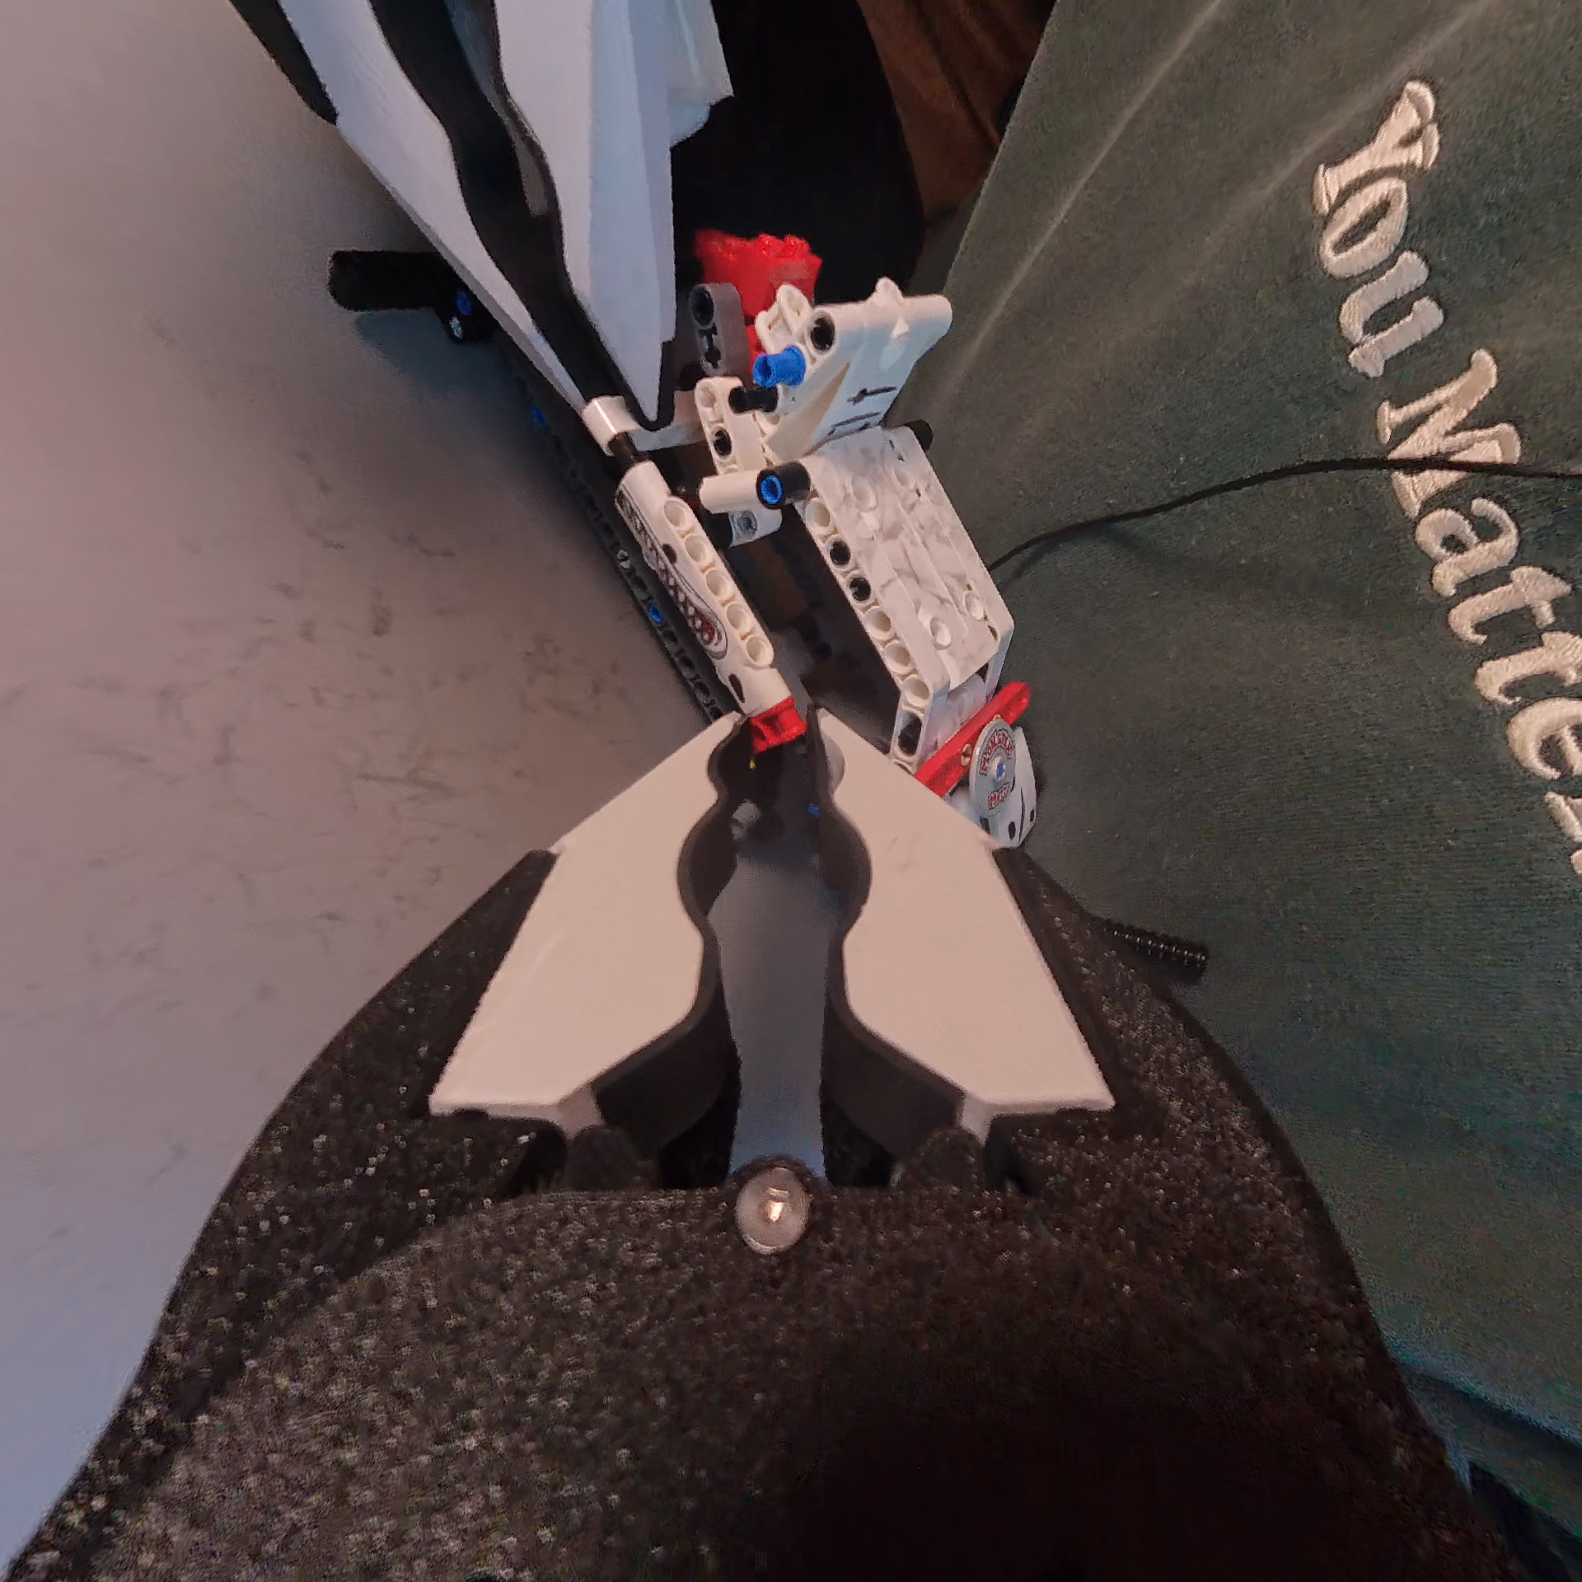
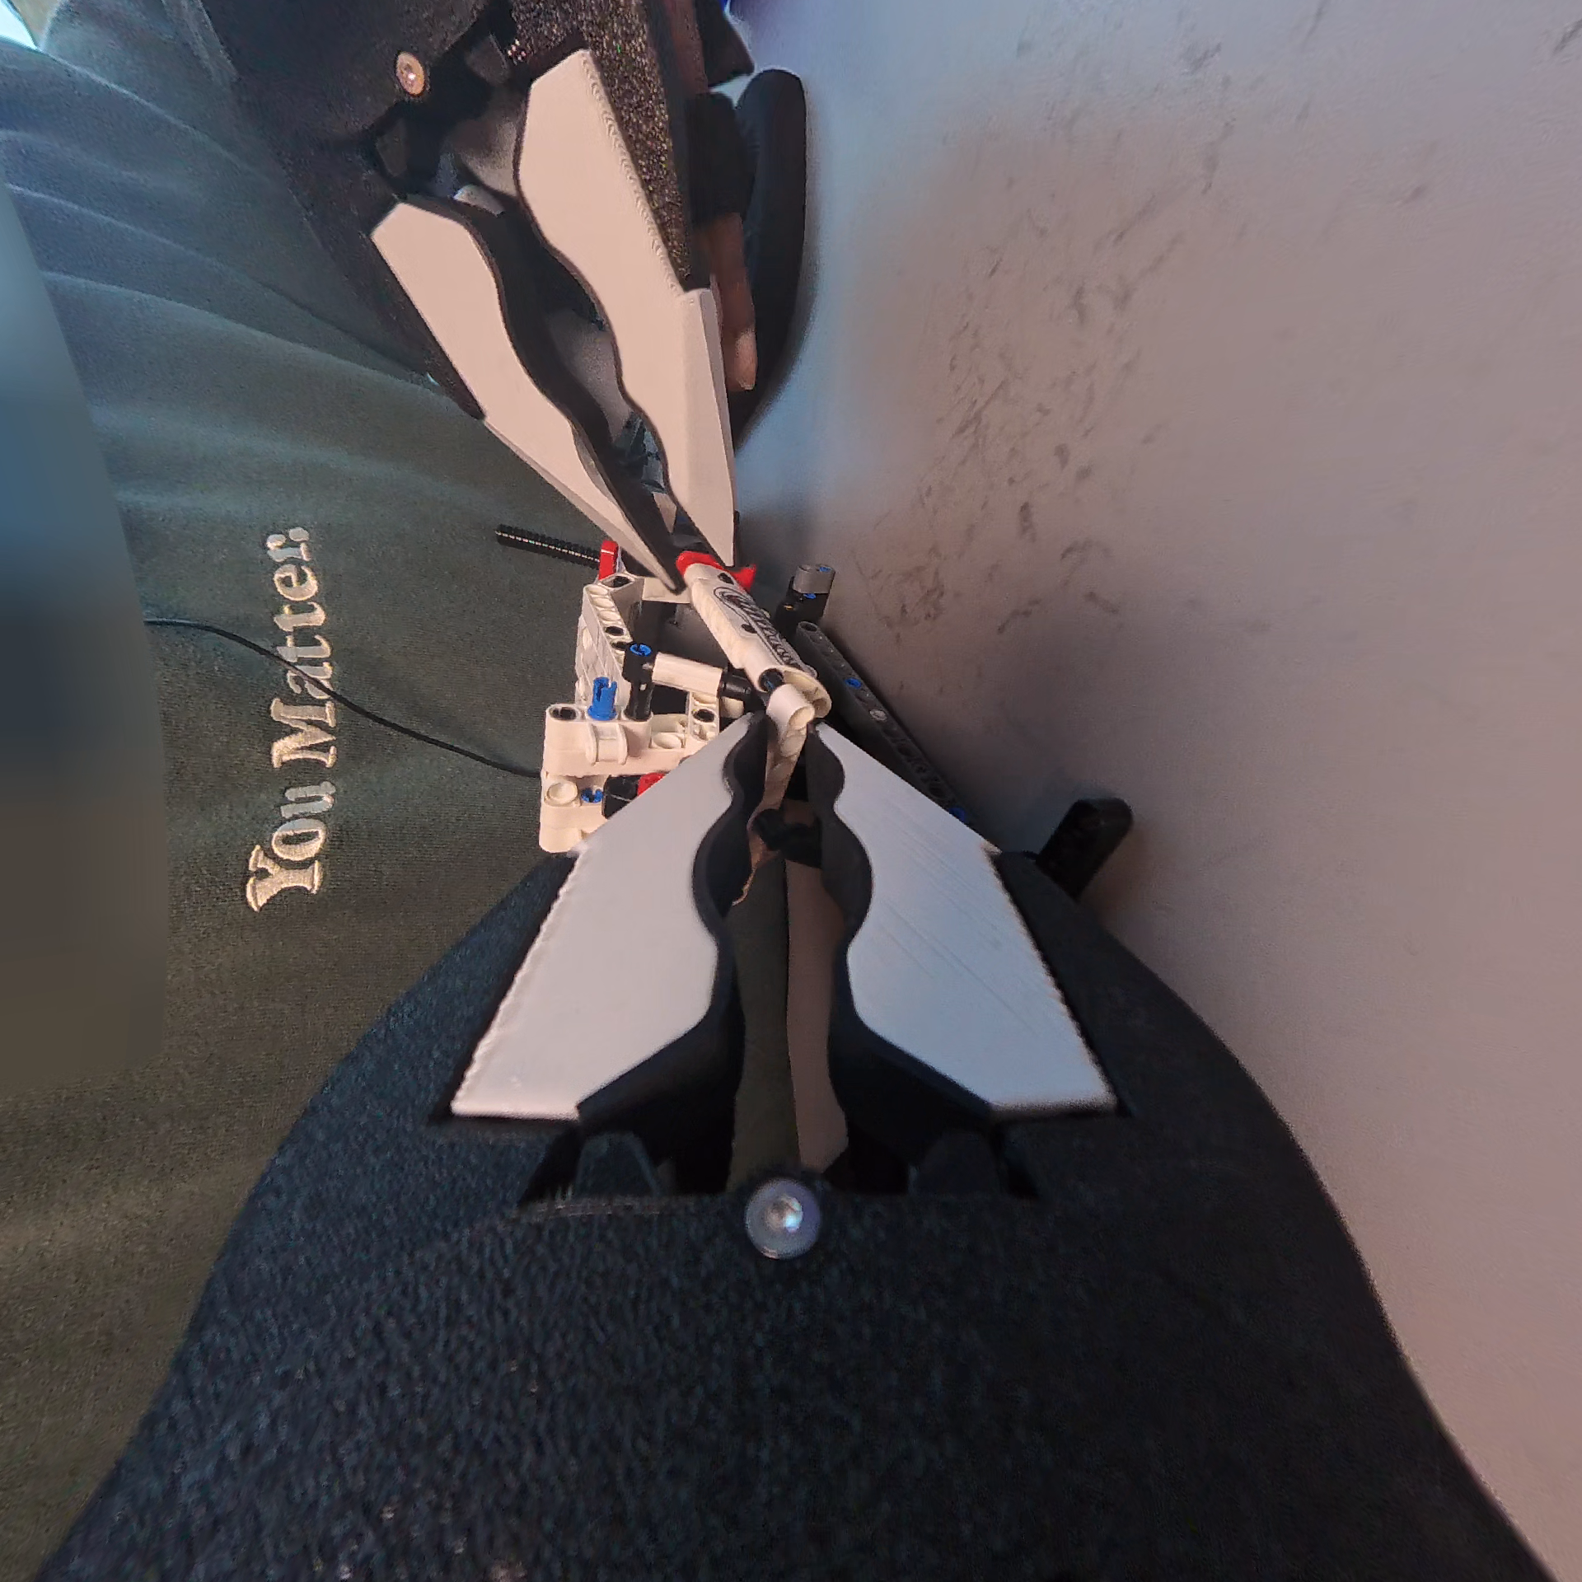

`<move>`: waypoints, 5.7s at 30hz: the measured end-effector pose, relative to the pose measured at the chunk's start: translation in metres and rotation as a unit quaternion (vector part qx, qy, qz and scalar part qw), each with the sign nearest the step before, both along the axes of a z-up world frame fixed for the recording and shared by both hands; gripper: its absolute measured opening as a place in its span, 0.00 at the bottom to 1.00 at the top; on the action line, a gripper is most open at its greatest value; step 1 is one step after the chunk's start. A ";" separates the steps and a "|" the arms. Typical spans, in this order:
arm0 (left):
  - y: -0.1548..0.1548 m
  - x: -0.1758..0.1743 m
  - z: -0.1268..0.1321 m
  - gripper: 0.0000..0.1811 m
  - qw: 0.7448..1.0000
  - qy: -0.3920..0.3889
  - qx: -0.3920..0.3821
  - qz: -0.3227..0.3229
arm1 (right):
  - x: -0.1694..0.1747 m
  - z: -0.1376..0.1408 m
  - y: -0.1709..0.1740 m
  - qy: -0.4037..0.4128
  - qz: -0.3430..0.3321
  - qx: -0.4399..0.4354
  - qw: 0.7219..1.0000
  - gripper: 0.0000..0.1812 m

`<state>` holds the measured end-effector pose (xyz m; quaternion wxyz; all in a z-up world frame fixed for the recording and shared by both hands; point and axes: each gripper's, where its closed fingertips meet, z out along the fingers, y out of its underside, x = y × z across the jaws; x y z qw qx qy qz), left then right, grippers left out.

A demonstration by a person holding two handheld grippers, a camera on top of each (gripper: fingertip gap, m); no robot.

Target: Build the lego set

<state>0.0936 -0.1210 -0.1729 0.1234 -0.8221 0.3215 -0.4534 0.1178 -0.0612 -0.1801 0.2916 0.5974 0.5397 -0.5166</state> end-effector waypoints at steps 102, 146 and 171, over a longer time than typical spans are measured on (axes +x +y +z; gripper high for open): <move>-0.016 0.012 0.001 0.09 0.976 -0.083 -0.025 -0.198 | 0.010 0.010 -0.036 0.067 -0.059 -0.022 0.996 0.03; 0.001 0.027 -0.004 0.05 0.984 0.027 -0.124 -0.128 | 0.009 0.001 -0.046 0.012 -0.090 0.082 0.992 0.05; -0.025 -0.005 -0.005 0.07 0.995 0.024 -0.028 -0.098 | 0.013 0.003 -0.044 0.016 -0.120 -0.006 0.993 0.04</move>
